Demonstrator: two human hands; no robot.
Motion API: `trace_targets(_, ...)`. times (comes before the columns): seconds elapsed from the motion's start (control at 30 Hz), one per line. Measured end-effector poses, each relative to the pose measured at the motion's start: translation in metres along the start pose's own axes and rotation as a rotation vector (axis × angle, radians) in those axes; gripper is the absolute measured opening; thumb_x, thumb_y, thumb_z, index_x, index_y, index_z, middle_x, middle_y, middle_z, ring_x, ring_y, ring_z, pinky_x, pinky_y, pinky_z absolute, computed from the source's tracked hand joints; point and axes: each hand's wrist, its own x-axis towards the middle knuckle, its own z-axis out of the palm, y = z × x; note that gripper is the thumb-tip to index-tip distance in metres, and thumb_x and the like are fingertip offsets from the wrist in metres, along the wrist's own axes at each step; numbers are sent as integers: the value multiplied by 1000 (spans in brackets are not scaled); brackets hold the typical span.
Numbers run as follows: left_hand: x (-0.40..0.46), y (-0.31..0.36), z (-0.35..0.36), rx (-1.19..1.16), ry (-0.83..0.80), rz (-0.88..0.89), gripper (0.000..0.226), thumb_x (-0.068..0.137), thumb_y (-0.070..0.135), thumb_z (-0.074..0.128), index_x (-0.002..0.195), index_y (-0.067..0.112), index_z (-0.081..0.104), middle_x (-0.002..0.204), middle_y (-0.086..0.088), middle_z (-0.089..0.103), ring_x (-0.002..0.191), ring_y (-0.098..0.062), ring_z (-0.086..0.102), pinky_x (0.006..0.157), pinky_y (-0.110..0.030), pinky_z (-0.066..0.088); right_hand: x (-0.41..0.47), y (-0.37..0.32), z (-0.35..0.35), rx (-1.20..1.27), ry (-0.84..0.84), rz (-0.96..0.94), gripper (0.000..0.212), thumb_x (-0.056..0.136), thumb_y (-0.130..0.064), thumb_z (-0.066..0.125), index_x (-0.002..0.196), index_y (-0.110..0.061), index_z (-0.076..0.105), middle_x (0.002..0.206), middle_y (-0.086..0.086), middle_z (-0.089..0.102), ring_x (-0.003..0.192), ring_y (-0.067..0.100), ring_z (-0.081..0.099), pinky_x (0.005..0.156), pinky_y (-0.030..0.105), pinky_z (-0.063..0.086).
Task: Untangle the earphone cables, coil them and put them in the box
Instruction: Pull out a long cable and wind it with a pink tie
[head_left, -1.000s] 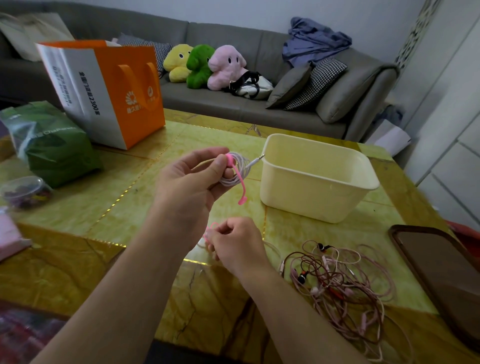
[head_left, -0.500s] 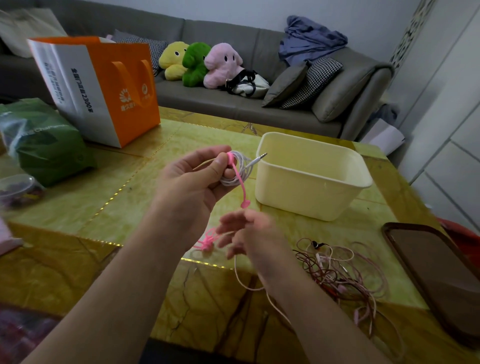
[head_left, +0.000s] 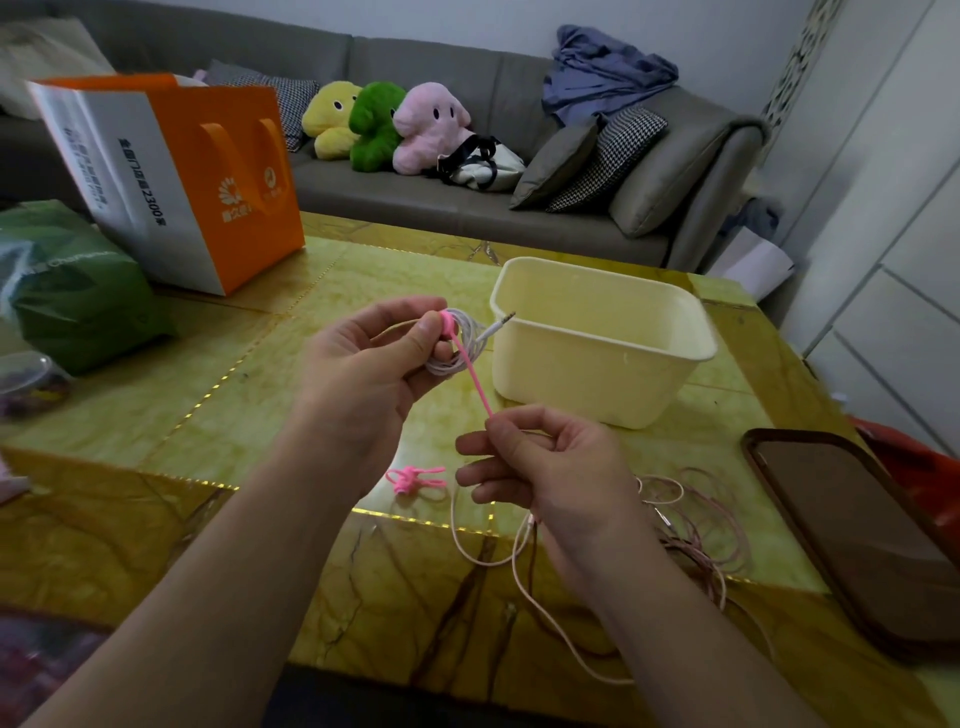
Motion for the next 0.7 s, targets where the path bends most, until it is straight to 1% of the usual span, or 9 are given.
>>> trace_targets(0.07,1,0,-1,7,10,7,21,84,3,70,104,-1,72,86,-13,74,67,-16,64,86,-37,63,3,4,2,-23,7,8,6,99,-1,68,95,3,64,81,22,78,54,25,71,46,28,56)
trace_targets(0.13,3,1,-4,16,32,11,13,90,-1,67,103,0,72,86,-13,74,67,-16,65,82,-33,63,7,10,6,-83,-50,19,8,95,2,73,98,0,65,85,20,79,59,26,72,50,30,56)
trace_targets(0.23,6,1,-8,36,93,11,12,96,-5,64,103,1,73,84,-12,74,66,-15,66,81,-34,60,17,33,12,-375,-110,0,24,89,11,76,102,-8,66,87,7,81,66,12,72,57,25,55)
trace_targets(0.27,7,2,-9,38,110,11,13,97,-5,64,103,1,73,84,-12,74,66,-15,66,82,-34,60,21,44,15,-550,-86,-44,24,89,6,78,95,-14,67,82,-2,79,64,4,69,59,23,54)
trace_targets(0.33,9,3,-11,38,131,11,13,97,-6,64,105,0,72,85,-13,74,66,-16,66,83,-36,61,28,63,23,-961,-20,-142,20,88,-19,83,82,-25,65,77,-14,73,68,2,67,65,26,55)
trace_targets(0.37,10,2,-11,43,138,10,13,97,-6,64,106,-1,72,86,-13,74,67,-16,66,85,-37,62,29,68,28,-1135,-1,-173,20,88,-31,82,83,-26,63,81,-13,71,74,4,66,70,31,57)
trace_targets(0.43,10,3,-11,57,144,12,13,97,-5,65,106,-1,73,87,-14,74,67,-16,66,86,-39,62,29,74,38,-1363,-8,-215,21,92,-41,76,94,-28,59,95,-9,64,88,15,63,77,39,58)
trace_targets(0.53,9,2,-12,73,142,11,12,96,-4,67,104,1,74,87,-14,76,68,-17,67,88,-41,61,33,77,48,-1439,-37,-328,18,98,-36,69,103,-27,54,100,-3,58,89,24,61,77,44,57)
trace_targets(0.7,10,4,-15,83,149,16,11,96,-2,68,104,2,75,85,-12,77,69,-17,68,89,-42,61,40,78,50,-1423,-77,-366,7,101,-23,67,103,-19,61,99,2,61,89,25,60,79,46,56)
